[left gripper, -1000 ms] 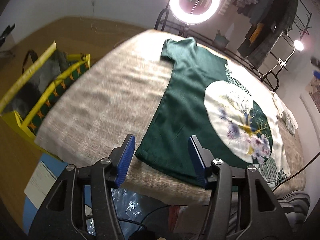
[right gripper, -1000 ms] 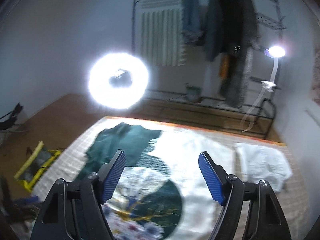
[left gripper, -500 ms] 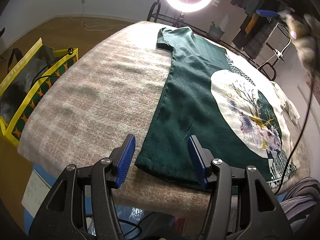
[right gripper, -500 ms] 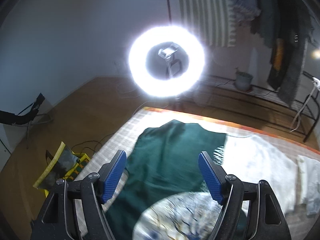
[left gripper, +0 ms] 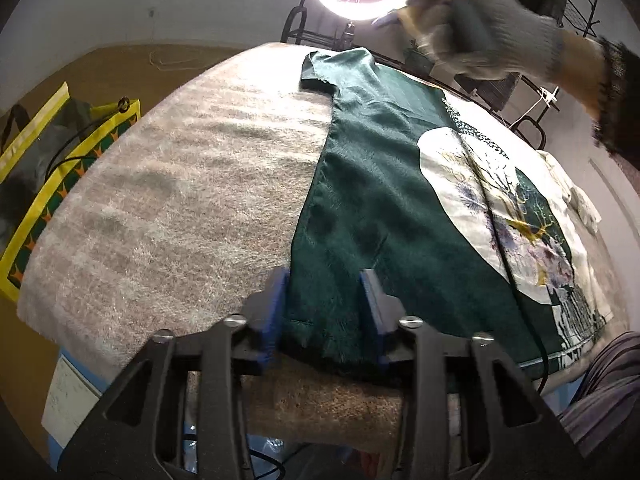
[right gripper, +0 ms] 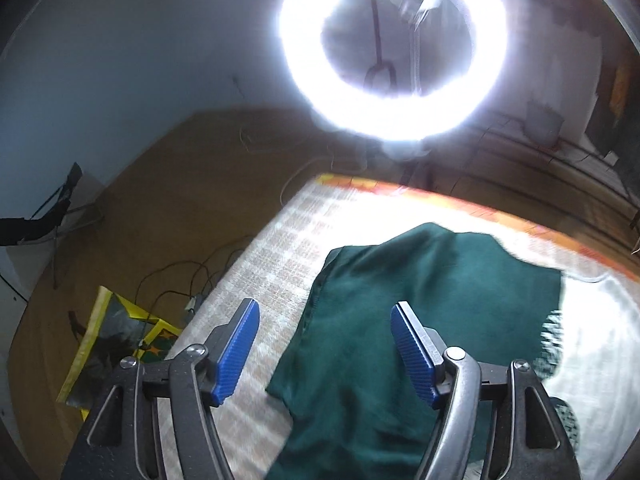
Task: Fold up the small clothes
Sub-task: 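Lower the right tool to the green sleeve and close on it, then fold the gripped green sleeve inward over the shirt body with the right tool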
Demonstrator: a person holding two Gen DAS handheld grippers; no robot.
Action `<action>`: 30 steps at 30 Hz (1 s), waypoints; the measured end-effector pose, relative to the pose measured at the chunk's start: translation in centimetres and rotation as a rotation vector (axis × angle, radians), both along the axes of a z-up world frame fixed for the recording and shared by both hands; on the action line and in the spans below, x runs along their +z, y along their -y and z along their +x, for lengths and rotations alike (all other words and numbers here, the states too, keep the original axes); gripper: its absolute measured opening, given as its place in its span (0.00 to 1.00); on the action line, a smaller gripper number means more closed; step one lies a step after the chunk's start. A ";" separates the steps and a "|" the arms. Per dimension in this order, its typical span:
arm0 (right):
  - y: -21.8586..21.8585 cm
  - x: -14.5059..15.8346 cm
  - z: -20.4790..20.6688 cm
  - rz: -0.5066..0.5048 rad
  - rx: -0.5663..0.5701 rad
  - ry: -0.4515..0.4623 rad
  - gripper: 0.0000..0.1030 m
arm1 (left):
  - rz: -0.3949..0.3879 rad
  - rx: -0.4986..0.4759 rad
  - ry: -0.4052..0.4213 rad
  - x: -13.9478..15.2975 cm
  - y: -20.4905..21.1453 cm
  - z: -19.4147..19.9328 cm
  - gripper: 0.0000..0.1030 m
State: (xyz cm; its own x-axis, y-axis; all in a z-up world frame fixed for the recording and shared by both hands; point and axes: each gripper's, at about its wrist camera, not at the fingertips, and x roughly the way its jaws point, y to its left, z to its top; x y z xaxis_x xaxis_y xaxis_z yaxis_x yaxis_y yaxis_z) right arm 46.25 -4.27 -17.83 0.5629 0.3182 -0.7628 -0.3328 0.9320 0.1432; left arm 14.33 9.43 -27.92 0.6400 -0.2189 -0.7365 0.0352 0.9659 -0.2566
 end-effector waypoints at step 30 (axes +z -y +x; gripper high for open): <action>-2.0 -6.3 5.8 -0.070 0.028 -0.125 0.01 | -0.148 -0.012 0.068 3.1 -0.8 -0.5 0.01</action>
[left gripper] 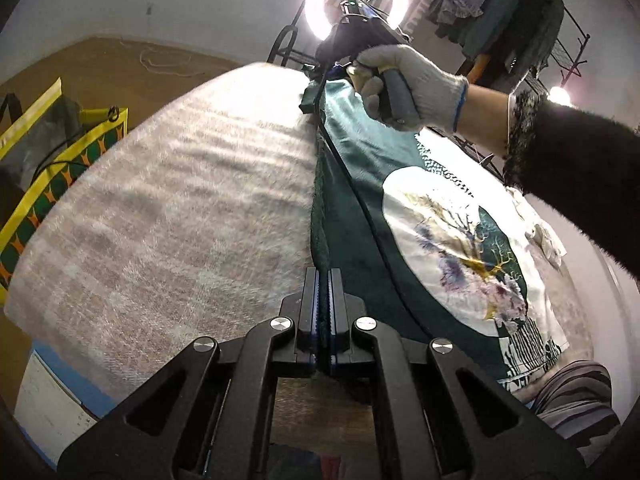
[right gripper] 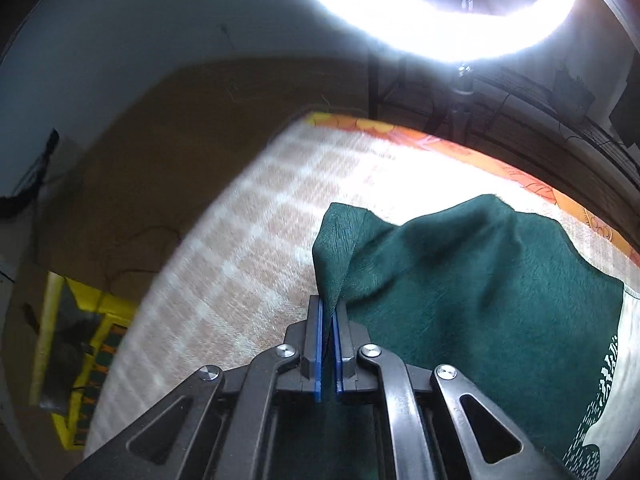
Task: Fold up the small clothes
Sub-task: 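Fold the gripped green sleeve inward over the shirt body with the right tool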
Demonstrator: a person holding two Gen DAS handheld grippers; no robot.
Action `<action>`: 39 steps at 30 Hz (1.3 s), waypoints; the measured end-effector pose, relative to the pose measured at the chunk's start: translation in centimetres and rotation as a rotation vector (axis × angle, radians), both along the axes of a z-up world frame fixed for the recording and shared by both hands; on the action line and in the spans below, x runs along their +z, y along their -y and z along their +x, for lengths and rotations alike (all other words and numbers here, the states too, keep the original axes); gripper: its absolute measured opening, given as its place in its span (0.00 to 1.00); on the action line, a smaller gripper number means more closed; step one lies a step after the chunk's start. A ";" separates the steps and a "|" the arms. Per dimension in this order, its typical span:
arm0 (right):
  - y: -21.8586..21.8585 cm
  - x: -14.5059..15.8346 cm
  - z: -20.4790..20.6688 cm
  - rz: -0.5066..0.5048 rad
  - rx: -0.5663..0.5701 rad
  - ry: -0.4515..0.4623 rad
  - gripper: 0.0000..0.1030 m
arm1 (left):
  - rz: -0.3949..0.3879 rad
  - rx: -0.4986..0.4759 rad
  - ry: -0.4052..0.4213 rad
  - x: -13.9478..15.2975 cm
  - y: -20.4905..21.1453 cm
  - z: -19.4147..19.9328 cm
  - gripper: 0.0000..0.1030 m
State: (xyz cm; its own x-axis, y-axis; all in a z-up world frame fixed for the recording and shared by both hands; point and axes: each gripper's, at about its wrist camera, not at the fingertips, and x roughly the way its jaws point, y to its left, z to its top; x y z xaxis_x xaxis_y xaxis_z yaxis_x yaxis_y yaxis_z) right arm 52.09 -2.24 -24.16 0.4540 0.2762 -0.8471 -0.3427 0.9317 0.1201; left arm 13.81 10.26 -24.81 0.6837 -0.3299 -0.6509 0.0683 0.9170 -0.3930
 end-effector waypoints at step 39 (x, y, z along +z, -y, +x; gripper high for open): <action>29.0 -0.2 -1.9 0.156 -0.374 0.032 0.41 | 0.043 -0.600 -0.115 2.9 19.6 2.2 0.01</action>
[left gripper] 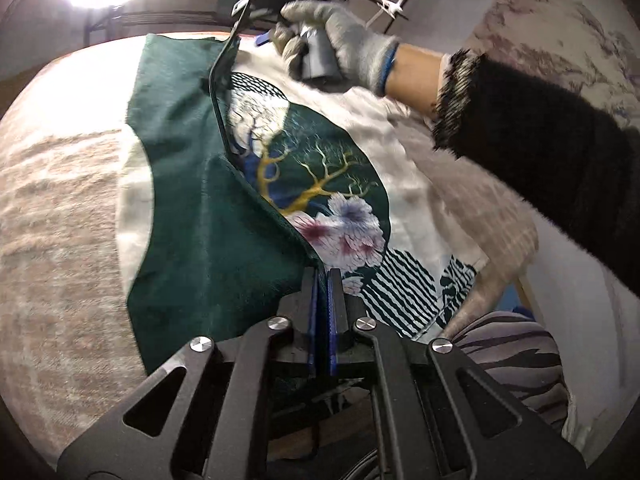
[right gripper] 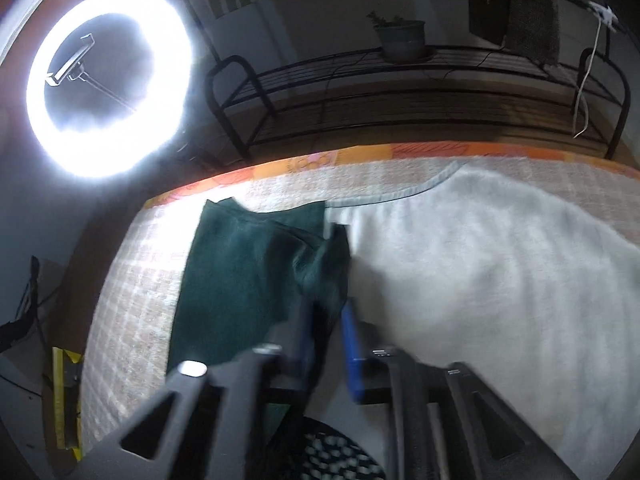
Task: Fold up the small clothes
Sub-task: 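Fold the gripped green sleeve inward over the shirt body with the right tool, then open the right tool and move it to the white sleeve edge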
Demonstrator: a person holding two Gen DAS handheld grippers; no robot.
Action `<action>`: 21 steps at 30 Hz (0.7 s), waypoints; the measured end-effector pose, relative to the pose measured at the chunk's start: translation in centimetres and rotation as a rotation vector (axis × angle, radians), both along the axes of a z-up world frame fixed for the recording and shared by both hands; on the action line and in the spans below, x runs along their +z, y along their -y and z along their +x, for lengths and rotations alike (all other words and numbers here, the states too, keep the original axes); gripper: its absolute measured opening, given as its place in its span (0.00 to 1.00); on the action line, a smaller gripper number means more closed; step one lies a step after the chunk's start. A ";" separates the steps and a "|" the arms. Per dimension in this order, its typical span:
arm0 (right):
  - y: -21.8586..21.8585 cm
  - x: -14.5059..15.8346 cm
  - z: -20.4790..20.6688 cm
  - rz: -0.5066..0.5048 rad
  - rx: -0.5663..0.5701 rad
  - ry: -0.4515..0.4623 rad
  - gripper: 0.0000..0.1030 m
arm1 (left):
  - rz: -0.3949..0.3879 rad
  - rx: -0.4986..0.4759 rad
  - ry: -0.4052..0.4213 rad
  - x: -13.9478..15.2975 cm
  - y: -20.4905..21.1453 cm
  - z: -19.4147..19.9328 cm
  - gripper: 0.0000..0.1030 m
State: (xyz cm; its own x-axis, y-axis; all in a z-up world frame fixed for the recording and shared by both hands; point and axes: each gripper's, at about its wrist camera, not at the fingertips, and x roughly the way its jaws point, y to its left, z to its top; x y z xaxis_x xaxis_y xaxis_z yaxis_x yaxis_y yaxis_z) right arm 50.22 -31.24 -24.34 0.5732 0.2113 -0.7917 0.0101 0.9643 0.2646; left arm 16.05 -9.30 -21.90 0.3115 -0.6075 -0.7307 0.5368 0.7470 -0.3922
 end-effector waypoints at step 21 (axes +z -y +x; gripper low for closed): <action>15.6 14.4 -19.8 0.101 -0.084 0.193 0.47 | 0.013 -0.019 0.192 8.9 -2.8 -4.5 0.43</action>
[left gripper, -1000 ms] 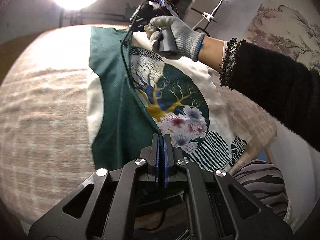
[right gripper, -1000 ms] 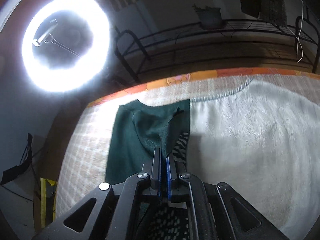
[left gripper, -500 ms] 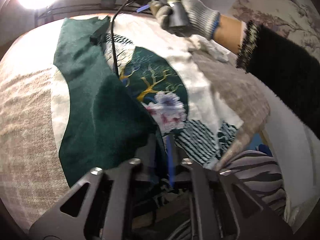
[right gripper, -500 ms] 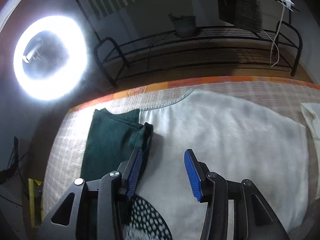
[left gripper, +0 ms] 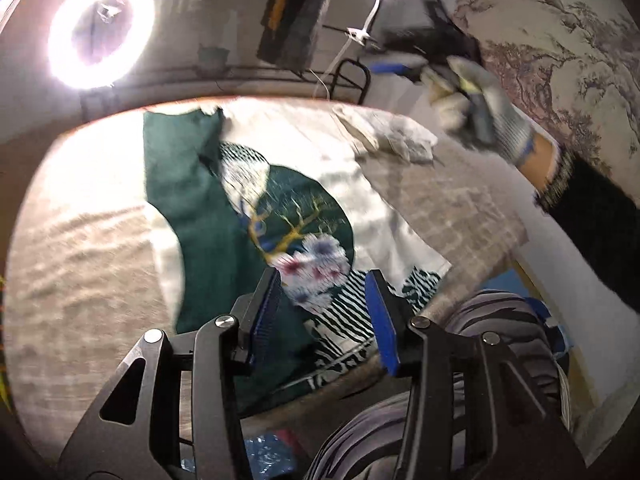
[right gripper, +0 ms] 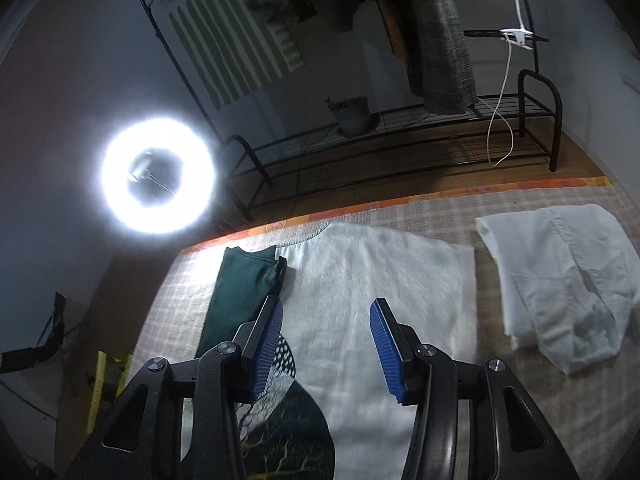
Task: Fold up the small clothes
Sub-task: 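Open the right tool and move it to the white sleeve edge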
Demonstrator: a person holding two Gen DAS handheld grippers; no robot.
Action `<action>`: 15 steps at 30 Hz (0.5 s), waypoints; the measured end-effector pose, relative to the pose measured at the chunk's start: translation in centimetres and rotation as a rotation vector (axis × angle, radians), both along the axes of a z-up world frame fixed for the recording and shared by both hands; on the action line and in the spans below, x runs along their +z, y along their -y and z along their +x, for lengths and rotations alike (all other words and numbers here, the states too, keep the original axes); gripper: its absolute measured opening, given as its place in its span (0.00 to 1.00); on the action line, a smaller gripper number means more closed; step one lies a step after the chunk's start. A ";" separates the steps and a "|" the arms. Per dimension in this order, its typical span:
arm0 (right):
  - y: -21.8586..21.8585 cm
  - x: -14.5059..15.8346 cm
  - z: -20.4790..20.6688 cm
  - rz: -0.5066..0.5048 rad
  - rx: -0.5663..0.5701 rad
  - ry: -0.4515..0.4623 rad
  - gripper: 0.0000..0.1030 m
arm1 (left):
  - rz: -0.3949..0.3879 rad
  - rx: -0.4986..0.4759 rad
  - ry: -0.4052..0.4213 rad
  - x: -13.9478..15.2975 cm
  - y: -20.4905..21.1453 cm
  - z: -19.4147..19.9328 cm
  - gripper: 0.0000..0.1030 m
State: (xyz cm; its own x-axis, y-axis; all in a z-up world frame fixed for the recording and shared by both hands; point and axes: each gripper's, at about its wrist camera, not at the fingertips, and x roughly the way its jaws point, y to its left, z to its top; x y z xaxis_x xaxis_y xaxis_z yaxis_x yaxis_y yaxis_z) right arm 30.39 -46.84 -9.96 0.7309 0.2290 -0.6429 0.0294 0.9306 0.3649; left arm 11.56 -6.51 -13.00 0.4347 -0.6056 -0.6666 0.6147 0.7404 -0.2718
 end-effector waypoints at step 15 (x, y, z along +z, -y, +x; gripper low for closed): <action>1.9 1.9 -13.4 0.019 -0.020 0.092 0.47 | 0.115 0.153 0.268 8.6 0.2 2.8 0.43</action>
State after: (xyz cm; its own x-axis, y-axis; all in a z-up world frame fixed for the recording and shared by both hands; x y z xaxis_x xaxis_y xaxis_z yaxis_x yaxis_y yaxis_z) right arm 16.94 -48.73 -8.08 0.7911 0.2253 -0.5687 0.0139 0.9228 0.3850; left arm 14.41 -6.67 -4.43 0.6844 -0.4469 -0.5760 0.5320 0.8464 -0.0245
